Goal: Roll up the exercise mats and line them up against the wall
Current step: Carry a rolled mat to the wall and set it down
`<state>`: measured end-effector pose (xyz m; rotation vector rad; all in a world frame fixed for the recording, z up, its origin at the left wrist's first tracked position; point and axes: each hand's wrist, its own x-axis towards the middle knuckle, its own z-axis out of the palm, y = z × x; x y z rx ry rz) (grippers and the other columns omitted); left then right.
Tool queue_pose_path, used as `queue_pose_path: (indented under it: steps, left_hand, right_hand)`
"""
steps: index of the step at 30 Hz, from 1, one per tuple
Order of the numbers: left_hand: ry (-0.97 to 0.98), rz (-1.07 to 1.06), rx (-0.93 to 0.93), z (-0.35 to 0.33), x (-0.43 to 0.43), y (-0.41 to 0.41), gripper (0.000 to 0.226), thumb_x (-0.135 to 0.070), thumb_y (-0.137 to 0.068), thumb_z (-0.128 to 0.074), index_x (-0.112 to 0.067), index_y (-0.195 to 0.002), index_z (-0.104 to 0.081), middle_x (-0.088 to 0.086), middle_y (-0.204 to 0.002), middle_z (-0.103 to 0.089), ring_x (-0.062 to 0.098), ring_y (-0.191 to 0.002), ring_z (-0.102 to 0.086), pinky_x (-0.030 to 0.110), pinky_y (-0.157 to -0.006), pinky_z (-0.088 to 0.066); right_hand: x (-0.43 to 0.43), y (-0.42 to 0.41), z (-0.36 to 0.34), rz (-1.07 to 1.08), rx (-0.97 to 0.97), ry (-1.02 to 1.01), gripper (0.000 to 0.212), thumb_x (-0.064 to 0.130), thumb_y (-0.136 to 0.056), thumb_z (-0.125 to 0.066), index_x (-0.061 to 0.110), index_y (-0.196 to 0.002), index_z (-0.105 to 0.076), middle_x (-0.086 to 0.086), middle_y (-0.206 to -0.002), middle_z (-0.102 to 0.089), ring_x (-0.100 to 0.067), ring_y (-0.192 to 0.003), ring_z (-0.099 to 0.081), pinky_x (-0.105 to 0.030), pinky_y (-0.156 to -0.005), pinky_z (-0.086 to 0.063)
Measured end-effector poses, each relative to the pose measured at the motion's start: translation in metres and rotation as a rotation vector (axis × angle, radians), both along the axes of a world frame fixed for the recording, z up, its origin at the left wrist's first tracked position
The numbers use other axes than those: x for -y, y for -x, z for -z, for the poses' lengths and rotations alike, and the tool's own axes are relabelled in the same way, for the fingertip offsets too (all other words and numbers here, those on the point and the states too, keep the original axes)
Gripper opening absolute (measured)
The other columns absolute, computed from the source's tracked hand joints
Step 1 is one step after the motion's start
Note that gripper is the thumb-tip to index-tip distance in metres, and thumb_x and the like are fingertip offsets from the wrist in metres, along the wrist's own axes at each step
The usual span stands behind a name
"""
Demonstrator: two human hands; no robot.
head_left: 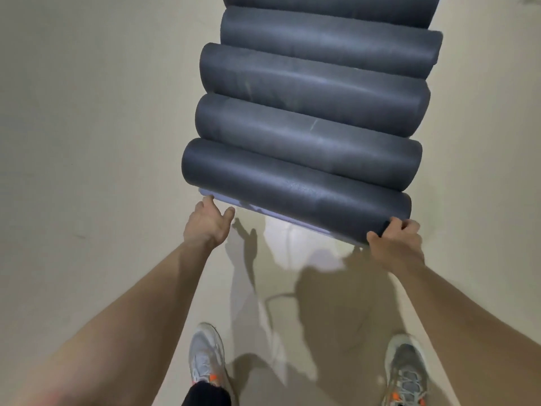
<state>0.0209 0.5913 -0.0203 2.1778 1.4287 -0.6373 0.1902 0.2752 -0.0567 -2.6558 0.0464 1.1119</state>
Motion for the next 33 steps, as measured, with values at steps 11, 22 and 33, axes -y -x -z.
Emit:
queue_pose_path:
  steps: [11, 22, 33]
  left_hand:
    - [-0.162, -0.268, 0.373, 0.105, -0.136, -0.012, 0.08, -0.053, -0.101, -0.054, 0.001, -0.154, -0.027, 0.024, -0.154, -0.042, 0.046, -0.138, -0.043, 0.047, -0.109, -0.038]
    - [-0.234, -0.397, 0.553, 0.142, -0.139, -0.031, 0.063, -0.05, -0.102, -0.047, 0.002, -0.138, -0.047, 0.022, -0.141, -0.054, 0.044, -0.127, -0.053, 0.05, -0.105, -0.043]
    - [-0.265, -0.391, 0.527, 0.137, -0.138, -0.016, 0.063, -0.05, -0.097, -0.053, -0.004, -0.14, -0.05, 0.017, -0.14, -0.058, 0.042, -0.128, -0.054, 0.048, -0.108, -0.042]
  right_hand:
    - [-0.04, 0.019, 0.094, 0.662, 0.408, -0.003, 0.078, 0.05, -0.103, -0.049, 0.002, -0.157, -0.021, -0.022, -0.154, -0.029, -0.045, -0.135, -0.036, -0.057, -0.105, -0.04]
    - [-0.054, 0.024, 0.133, 0.875, 0.637, -0.078, 0.083, 0.052, -0.093, -0.052, 0.008, -0.156, -0.023, -0.021, -0.152, -0.037, -0.044, -0.136, -0.037, -0.056, -0.112, -0.035]
    - [-0.049, 0.04, 0.126, 0.927, 0.594, -0.042, 0.086, 0.053, -0.088, -0.059, 0.005, -0.153, -0.03, -0.018, -0.147, -0.043, -0.039, -0.136, -0.039, -0.053, -0.11, -0.036]
